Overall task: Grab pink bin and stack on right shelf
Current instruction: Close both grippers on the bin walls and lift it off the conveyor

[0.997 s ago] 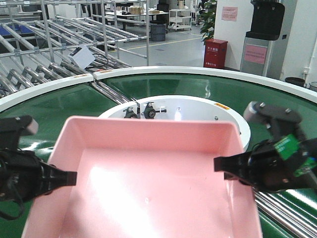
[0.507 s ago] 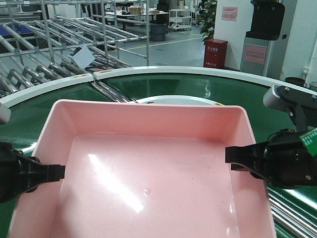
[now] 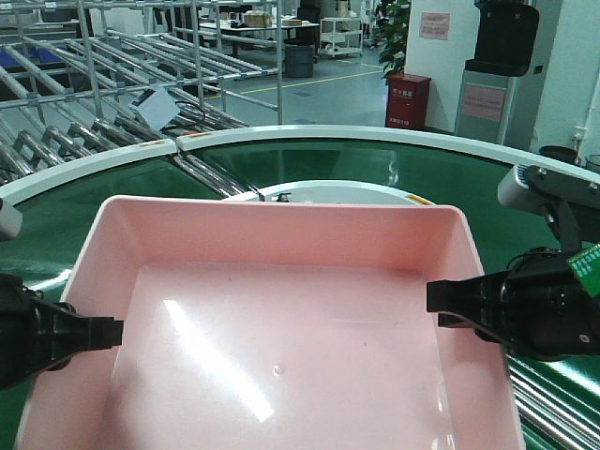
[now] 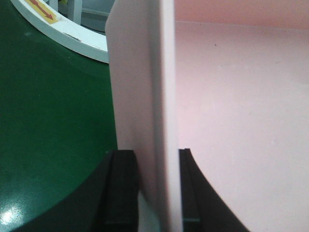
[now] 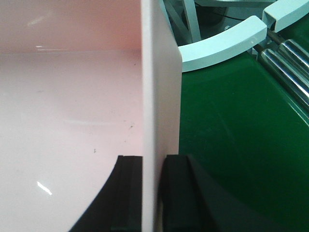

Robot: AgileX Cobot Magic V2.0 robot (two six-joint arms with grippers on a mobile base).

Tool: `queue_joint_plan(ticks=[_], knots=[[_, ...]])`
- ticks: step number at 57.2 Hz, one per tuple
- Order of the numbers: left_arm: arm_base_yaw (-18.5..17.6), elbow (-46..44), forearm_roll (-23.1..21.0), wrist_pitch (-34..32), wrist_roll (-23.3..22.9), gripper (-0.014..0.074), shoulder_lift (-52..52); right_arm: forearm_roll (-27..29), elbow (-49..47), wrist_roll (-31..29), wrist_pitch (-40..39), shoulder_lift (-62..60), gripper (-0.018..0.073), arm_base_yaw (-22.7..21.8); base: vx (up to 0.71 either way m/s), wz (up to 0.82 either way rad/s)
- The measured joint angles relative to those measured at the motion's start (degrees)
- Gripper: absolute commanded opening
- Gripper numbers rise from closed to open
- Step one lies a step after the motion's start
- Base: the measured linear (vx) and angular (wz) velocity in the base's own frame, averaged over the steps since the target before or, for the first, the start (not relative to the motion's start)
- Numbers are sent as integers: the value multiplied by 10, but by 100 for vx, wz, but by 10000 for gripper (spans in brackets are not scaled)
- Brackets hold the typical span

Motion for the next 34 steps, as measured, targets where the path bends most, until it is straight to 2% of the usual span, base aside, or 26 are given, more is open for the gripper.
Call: queue_joint_plan(ticks=[34], knots=[[0, 0, 0, 0, 0, -2, 0, 0, 0, 0, 0, 0, -9, 0, -3, 1]])
